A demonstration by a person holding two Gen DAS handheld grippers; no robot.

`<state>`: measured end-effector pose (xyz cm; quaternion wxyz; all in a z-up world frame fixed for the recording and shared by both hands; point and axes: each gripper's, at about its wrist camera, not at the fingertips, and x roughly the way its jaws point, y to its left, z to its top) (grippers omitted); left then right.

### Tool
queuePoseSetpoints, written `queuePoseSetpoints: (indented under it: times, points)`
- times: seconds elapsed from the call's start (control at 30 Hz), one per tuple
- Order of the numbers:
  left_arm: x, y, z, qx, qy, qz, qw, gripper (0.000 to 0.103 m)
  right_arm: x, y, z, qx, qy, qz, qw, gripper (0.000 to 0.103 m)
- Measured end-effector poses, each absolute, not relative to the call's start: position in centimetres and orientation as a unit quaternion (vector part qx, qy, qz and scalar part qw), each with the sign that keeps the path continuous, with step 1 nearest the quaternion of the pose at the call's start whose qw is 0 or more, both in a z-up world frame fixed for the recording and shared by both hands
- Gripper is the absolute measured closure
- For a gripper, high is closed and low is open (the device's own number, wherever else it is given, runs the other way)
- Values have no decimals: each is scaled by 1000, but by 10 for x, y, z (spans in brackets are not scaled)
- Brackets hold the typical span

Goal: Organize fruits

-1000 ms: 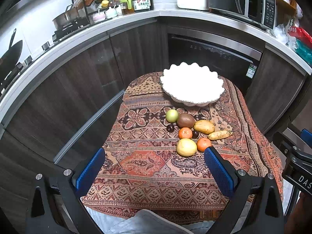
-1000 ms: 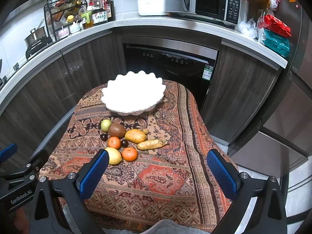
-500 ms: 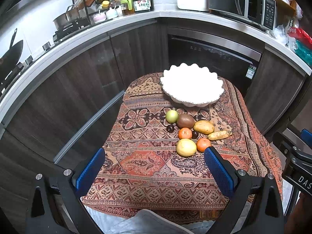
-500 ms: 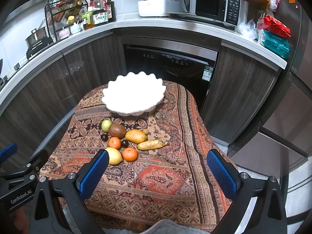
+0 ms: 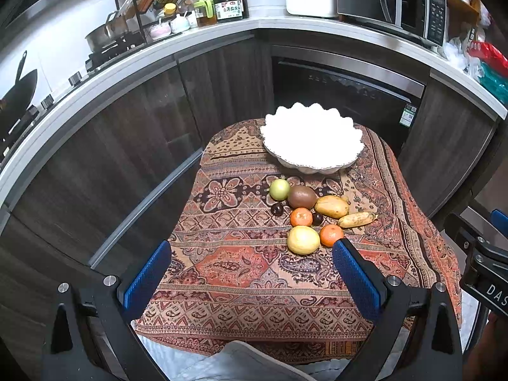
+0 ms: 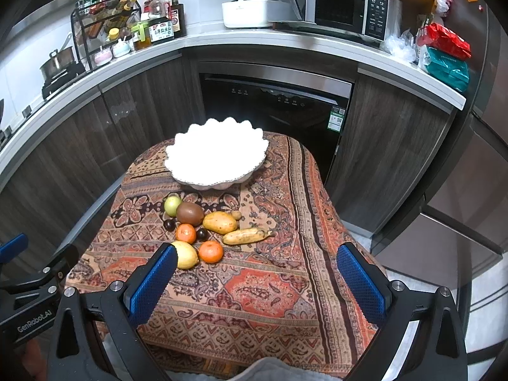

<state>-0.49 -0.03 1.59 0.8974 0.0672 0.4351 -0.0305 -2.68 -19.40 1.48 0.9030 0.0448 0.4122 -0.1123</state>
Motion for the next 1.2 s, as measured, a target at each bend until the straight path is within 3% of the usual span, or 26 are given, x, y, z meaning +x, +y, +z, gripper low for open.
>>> queuePoseSetpoints:
  times: [1.2]
  points:
    - [-3,-3,17,70,435,-33,897,0,-26,-195,14,46,413,-112,902,2]
